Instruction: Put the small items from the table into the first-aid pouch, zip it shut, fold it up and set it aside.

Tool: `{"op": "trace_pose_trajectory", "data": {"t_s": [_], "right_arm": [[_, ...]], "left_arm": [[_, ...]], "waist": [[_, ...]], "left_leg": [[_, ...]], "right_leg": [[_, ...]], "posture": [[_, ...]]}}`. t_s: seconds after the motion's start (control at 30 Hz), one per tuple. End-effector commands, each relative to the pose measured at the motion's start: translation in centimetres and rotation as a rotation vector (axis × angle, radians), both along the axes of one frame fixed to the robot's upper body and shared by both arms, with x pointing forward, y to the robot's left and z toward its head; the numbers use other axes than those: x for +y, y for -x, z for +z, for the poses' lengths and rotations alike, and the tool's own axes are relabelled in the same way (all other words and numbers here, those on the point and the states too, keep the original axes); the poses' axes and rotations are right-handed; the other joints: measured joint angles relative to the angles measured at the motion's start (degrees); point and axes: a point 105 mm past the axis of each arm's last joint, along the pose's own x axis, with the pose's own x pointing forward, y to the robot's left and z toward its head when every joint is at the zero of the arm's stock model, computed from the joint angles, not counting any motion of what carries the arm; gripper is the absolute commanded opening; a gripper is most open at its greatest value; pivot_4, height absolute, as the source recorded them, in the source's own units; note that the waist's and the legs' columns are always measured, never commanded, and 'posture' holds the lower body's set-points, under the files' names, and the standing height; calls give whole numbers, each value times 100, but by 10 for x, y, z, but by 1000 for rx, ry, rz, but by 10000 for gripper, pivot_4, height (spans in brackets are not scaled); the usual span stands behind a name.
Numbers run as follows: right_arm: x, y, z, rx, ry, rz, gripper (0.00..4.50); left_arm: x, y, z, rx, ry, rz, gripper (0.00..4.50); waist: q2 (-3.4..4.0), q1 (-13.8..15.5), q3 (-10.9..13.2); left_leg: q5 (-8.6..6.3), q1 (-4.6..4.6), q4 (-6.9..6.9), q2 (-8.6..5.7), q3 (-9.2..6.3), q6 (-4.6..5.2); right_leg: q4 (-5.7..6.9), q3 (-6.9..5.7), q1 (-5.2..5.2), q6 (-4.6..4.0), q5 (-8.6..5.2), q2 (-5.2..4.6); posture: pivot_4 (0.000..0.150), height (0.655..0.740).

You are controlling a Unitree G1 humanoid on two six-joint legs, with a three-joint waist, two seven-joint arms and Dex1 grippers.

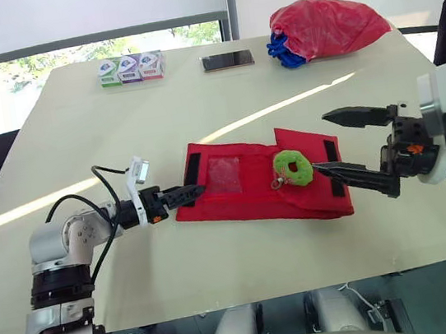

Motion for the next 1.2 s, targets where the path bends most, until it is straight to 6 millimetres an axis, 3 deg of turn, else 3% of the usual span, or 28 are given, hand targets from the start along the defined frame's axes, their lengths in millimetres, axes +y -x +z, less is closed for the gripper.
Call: {"op": "trace_pose_trajectory", "data": {"t_s": [0.03, 0.2, 0.23, 0.3, 0.5, 0.57, 0.67, 0.87, 0.97, 1.1, 1.13, 1.17, 1.2], "right_arm": [[4, 3, 8, -50, 4, 23, 44256], [8, 1, 6, -60, 17, 29, 44256], [8, 1, 5, -59, 17, 29, 44774], [9, 0, 3, -57, 19, 27, 45000], [8, -5, 1, -57, 24, 25, 45000], [8, -6, 0, -58, 24, 24, 45000], [8, -6, 0, -57, 23, 25, 45000], [6, -9, -7, -41, 46, 6, 45000], [5, -30, -21, 24, 94, -73, 45000], [13, -45, -46, 59, 167, -78, 45000], [17, -48, -51, 63, 174, -78, 39128], [20, -51, -55, 67, 181, -77, 38047], [24, -53, -61, 73, 190, -68, 32072]], "left_arm": [[-3, 8, -6, 71, 28, -33, 45000], [11, 0, 9, 57, 171, 67, 45000], [15, 2, 10, 56, 189, 76, 42412], [20, 6, 13, 56, 213, 82, 36774], [21, 17, 10, 63, 225, 50, 7793], [22, 16, 9, 54, 227, 56, 751], [25, 16, 8, 45, 224, 62, 751], [49, 25, 7, 45, 207, 63, 751], [71, 33, 2, 53, 169, 44, 751], [82, 32, -1, 41, 140, 20, 751], [82, 31, 0, 36, 142, 12, 0], [82, 31, 1, 30, 147, 2, 0], [82, 30, 2, 23, 152, -9, 0]], "waist": [[0, -3, 0], [0, -1, 0], [0, -4, 0], [0, -14, 0], [1, 2, 3], [1, 13, 3], [1, 4, 3], [2, -40, 3], [3, -79, 3], [3, -101, 3], [1, -102, 3], [1, -102, 3], [1, -102, 3]], "left_leg": [[0, 0, 0, 0, 1, 0], [0, -1, 0, 0, 0, -1], [0, -2, 0, 0, -1, -1], [0, -2, -1, 0, -1, -1], [0, -3, -3, 2, 1, -2], [0, -6, -2, 0, -6, -2], [0, -7, -3, -1, -9, -1], [0, -5, -10, 1, -8, -2], [0, -4, -14, 2, -4, -3], [0, -3, -16, 1, 2, -2], [0, -5, -17, 0, 1, -2], [0, -6, -17, -1, 2, -3], [1, -14, -16, -1, 2, -3]], "right_leg": [[0, 1, 0, 0, 0, 0], [0, 0, -1, 0, 0, -1], [0, -1, -1, 0, 0, -1], [0, 1, -2, 0, 0, -1], [-1, 8, -5, -1, 0, -4], [-2, 9, -3, -2, 0, -9], [-2, 9, -3, -2, 1, -11], [-3, 12, -6, -4, 0, -9], [-3, 9, -8, -5, 0, -7], [-3, 5, -12, -6, 1, -7], [-4, 2, -13, -6, 1, -8], [-4, -2, -15, -6, 1, -7], [-2, -3, -22, -5, 1, -8]], "posture": [[1500, 7400], [1500, 7400], [1500, 7400], [1500, 7400], [1500, 7400], [1500, 7400], [1500, 7400], [1500, 7400], [1500, 7400], [1500, 7400], [1500, 7400], [1500, 7400], [1500, 7400]]}}
